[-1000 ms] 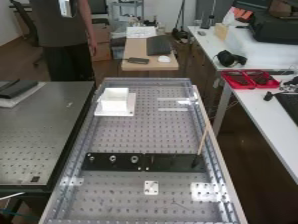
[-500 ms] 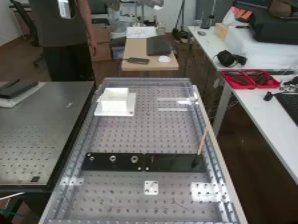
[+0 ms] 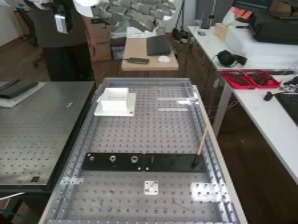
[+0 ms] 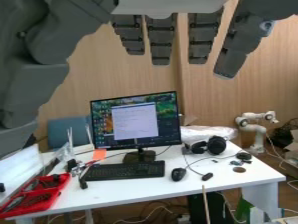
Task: Grab the smaller nut and place it in the white container
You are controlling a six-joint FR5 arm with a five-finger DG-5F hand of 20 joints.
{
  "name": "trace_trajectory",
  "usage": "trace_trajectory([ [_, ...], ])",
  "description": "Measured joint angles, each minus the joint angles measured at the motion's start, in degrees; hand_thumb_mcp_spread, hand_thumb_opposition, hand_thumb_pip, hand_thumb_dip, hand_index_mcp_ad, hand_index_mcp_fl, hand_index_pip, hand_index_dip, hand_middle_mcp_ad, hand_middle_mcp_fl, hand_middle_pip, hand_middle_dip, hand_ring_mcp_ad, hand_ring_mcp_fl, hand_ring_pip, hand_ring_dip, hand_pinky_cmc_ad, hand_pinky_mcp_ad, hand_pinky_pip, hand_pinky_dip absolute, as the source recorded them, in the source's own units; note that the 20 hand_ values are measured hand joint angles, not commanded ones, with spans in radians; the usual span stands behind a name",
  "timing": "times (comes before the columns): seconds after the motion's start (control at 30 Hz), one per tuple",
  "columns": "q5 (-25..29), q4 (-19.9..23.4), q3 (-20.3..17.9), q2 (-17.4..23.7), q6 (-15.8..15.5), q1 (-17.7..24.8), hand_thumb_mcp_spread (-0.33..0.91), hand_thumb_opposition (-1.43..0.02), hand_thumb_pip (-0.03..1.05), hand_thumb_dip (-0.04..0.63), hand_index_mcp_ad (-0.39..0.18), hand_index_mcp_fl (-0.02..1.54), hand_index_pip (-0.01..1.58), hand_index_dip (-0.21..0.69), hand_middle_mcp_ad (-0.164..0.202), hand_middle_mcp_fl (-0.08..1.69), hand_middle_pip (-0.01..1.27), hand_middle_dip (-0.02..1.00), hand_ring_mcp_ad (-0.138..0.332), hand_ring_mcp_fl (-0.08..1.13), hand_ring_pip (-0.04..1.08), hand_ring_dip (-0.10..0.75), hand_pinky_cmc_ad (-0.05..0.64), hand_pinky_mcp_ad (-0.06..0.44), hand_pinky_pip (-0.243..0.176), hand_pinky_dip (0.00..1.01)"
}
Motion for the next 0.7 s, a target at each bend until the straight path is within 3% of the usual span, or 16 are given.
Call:
trace_trajectory([
  [0.4, 3.0, 2.5, -6.4, 1.2, -1.2, 0.2, 0.29, -0.71, 0.32, 0.031, 0.007, 0.02, 0.08, -0.045, 0.084, 0.01, 0.14, 0.13, 0.201, 0.0, 0.13, 0.024, 0.333, 0.265, -0.091, 0.43],
  [0.7, -7.3, 5.5, -9.8, -0.1, -1.3, -7.6, 0.3, -0.73, 0.37, 0.051, 0.01, 0.02, 0.09, -0.066, 0.087, 0.01, 0.13, 0.13, 0.202, 0.0, 0.14, 0.021, 0.333, 0.265, -0.091, 0.43],
])
